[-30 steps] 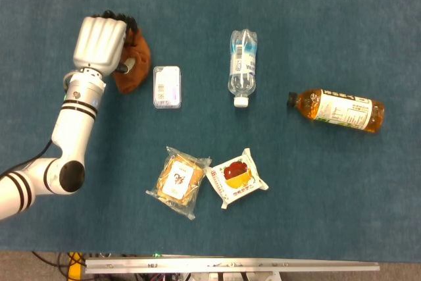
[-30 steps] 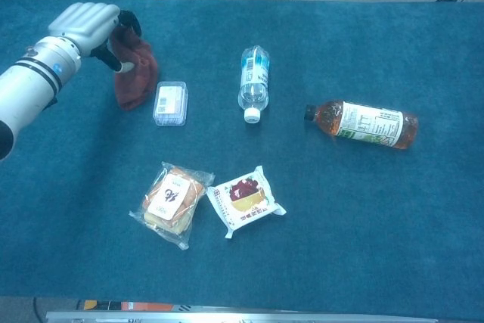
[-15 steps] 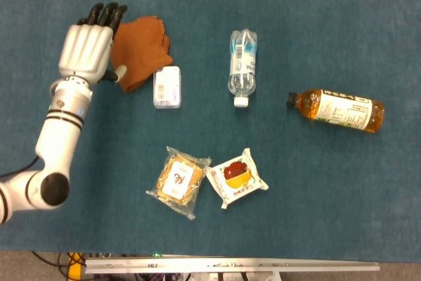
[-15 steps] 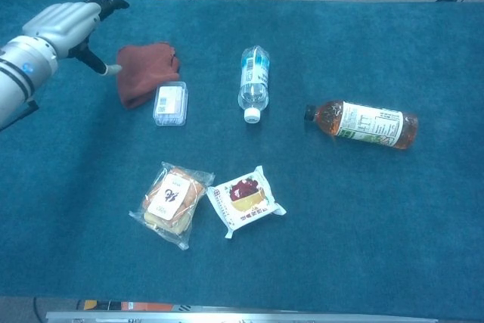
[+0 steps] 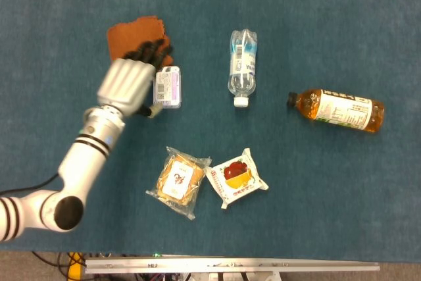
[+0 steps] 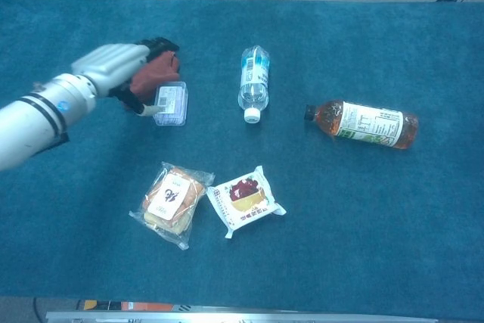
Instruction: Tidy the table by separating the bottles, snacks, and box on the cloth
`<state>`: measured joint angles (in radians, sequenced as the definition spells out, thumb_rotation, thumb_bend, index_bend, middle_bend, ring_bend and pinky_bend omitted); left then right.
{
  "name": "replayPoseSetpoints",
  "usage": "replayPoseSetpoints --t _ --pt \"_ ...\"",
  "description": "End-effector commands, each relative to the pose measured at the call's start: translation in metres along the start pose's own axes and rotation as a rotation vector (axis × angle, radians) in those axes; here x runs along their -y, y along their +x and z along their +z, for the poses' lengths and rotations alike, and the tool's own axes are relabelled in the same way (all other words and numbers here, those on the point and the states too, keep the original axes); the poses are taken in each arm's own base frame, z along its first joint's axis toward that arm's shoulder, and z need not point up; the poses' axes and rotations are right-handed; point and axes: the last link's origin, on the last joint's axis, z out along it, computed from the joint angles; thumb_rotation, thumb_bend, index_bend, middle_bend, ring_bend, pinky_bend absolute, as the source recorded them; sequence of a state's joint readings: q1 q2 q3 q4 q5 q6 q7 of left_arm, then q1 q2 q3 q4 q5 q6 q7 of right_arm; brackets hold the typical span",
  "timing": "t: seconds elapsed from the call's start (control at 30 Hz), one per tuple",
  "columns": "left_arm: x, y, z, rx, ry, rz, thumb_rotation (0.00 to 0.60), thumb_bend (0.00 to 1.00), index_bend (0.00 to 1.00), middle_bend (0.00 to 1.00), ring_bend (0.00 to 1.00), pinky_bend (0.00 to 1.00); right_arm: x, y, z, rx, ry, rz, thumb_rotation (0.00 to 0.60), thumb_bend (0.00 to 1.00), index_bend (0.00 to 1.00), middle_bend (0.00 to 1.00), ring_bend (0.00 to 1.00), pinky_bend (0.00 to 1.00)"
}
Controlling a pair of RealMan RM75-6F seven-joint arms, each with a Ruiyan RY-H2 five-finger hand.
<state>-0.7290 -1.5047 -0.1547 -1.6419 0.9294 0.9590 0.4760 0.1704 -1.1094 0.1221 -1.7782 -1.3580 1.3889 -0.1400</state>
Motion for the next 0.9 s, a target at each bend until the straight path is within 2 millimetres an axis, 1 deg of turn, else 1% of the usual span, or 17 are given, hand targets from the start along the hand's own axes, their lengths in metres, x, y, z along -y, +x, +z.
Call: replayPoseSetpoints --t 0.03,0.17,0.3,0.5,0.7,0.9 --pt "-0.013 -0.008 0.004 0.025 -0.033 0.024 0.588 0.23 0.00 0.00 0.00 0.18 0.000 0.000 0.000 0.002 0.000 0.002 0.600 0.14 0.09 0.28 0.29 0.50" --pt "-0.023 -0.020 0.012 0.055 -0.054 0.073 0.585 0.23 0.00 0.00 0.00 0.16 -0.001 -0.001 0.000 0.005 0.000 0.005 0.600 0.14 0.09 0.28 0.29 0.50" --pt "-0.023 -0.025 0.022 0.053 -0.041 0.123 0.575 0.21 0.00 0.00 0.00 0.15 -0.004 0.000 -0.001 0.003 -0.008 0.005 0.600 0.14 0.09 0.28 0.29 0.50" --pt "-0.016 -0.026 0.032 0.077 -0.005 0.163 0.597 0.20 0.00 0.00 0.00 0.14 -0.008 0.001 -0.002 0.003 -0.019 0.009 0.600 0.14 0.09 0.28 0.29 0.50" --pt "-0.009 -0.031 0.034 0.107 0.023 0.177 0.600 0.20 0.00 0.00 0.00 0.14 -0.009 0.000 -0.001 0.007 -0.019 0.015 0.600 0.14 0.09 0.28 0.29 0.50" --pt "-0.005 -0.032 0.040 0.107 0.038 0.179 0.600 0.20 0.00 0.00 0.00 0.14 -0.010 0.000 -0.001 0.009 -0.023 0.015 0.600 0.14 0.09 0.28 0.29 0.50"
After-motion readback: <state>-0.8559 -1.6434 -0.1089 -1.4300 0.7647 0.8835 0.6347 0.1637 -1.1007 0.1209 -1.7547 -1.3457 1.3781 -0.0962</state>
